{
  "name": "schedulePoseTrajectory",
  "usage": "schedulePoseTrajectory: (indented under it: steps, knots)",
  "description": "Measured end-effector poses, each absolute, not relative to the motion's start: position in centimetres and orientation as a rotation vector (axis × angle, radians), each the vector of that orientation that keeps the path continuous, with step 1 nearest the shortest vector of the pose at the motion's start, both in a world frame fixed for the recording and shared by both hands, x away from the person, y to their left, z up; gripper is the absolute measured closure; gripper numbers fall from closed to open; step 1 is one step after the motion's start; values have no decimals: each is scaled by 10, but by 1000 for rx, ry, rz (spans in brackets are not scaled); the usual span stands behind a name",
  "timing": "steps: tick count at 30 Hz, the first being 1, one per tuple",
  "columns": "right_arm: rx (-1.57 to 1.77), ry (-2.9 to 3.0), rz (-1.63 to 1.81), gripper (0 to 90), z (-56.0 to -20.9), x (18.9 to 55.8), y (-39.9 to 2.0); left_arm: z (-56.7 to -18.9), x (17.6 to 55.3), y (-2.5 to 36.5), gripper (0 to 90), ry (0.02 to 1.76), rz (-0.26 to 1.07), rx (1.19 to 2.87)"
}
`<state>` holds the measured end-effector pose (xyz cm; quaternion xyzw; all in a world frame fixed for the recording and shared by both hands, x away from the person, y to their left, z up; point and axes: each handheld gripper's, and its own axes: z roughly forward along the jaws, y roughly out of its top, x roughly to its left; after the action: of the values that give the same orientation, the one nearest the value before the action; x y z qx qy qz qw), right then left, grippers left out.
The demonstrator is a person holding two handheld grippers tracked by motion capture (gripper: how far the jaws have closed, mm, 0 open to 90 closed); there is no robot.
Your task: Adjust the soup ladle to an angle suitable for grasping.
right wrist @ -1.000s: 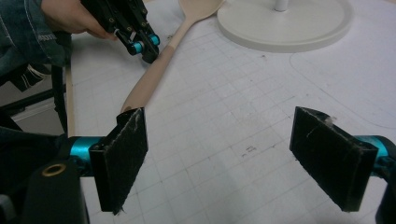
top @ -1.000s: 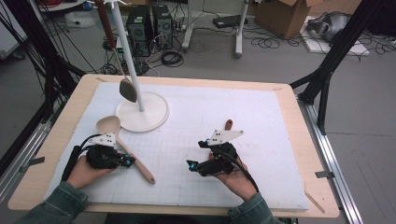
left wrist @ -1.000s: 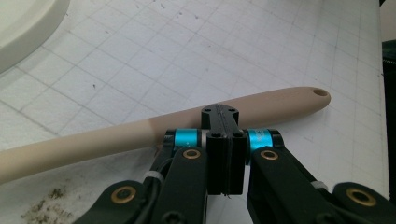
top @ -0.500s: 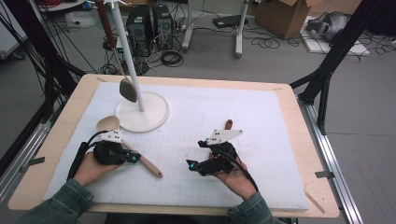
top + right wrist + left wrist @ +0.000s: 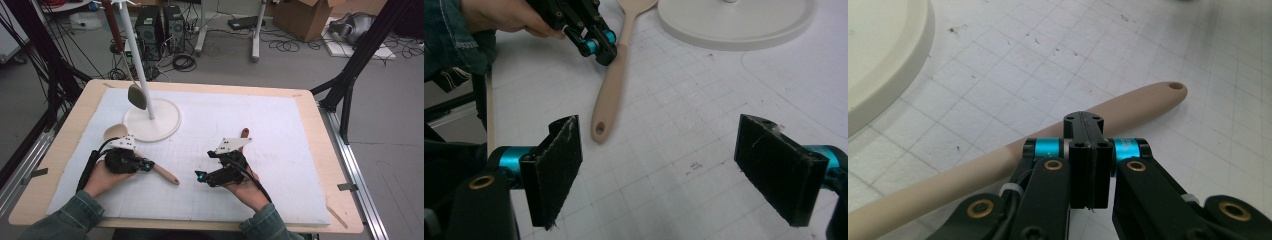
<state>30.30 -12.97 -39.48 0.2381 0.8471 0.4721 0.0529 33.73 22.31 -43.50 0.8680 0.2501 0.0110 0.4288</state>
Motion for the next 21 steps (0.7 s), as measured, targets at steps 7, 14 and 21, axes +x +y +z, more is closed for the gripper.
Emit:
schedulePoseTrajectory:
  steps: [7, 14, 21]
  knots:
    - [728, 2596, 1430, 190, -399, 308, -119, -435, 341, 220, 895, 626, 30, 2168]
    - [721, 2625, 1388, 230, -406, 314, -108, -434, 340, 219, 881, 631, 41, 2166]
    - [729, 2671, 1371, 258, -416, 319, -94, -425, 336, 228, 818, 635, 54, 2131]
